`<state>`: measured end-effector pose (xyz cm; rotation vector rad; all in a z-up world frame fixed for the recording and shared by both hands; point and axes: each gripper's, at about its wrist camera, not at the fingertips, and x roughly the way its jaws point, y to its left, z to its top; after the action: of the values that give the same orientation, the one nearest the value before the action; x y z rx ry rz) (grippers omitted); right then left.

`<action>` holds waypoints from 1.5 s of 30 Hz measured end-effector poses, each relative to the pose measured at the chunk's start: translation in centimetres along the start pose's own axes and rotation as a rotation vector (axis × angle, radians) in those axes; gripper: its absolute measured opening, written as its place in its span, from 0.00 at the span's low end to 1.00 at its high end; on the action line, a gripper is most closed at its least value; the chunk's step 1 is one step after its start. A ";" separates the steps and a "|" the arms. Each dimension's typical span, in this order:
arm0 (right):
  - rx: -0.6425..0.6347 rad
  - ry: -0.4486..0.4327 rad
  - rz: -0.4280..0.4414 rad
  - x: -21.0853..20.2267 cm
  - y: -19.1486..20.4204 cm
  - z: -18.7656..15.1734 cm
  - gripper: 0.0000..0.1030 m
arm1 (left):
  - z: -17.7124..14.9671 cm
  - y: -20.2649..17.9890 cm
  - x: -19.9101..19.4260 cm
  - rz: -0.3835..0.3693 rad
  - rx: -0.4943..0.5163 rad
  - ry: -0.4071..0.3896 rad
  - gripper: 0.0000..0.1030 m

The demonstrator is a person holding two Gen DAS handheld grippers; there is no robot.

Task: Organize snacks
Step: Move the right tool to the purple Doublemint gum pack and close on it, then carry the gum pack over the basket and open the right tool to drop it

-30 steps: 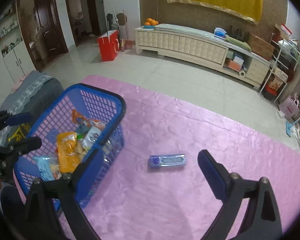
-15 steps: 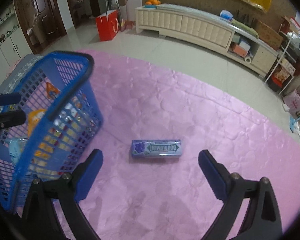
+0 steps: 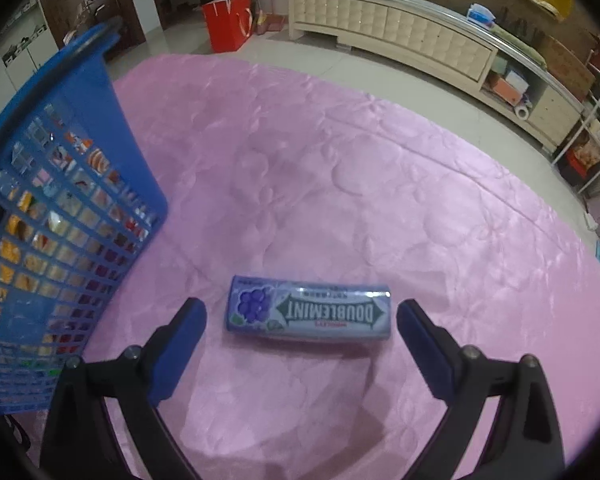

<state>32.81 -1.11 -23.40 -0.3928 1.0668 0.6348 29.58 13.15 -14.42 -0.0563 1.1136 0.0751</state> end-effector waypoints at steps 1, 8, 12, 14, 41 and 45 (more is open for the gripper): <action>0.000 -0.006 -0.002 0.0 0.0 0.0 0.94 | 0.1 -0.1 0.2 -0.004 0.003 0.007 0.71; -0.042 -0.033 -0.012 -0.9 1.0 -0.7 0.81 | -0.1 0.0 -0.2 -0.001 0.008 -0.001 0.71; -0.051 -0.083 -0.022 -3.8 2.2 -0.7 0.81 | -0.5 0.3 -1.3 -0.008 0.003 -0.012 0.71; -0.049 -0.108 -0.018 -5.9 2.8 -0.3 0.81 | -0.7 0.7 -2.1 -0.007 -0.007 -0.028 0.71; -0.138 -0.300 -0.009 -21.1 16.2 0.2 0.81 | -9.8 4.6 -16.2 -0.024 -0.028 -0.202 0.71; -0.148 -0.291 -0.008 -20.7 17.6 0.0 0.81 | -10.8 5.7 -16.7 -0.014 -0.029 -0.207 0.71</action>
<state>14.46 6.28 -4.73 -0.4184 0.7427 0.7417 12.08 17.35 -4.23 -0.0804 0.9053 0.0822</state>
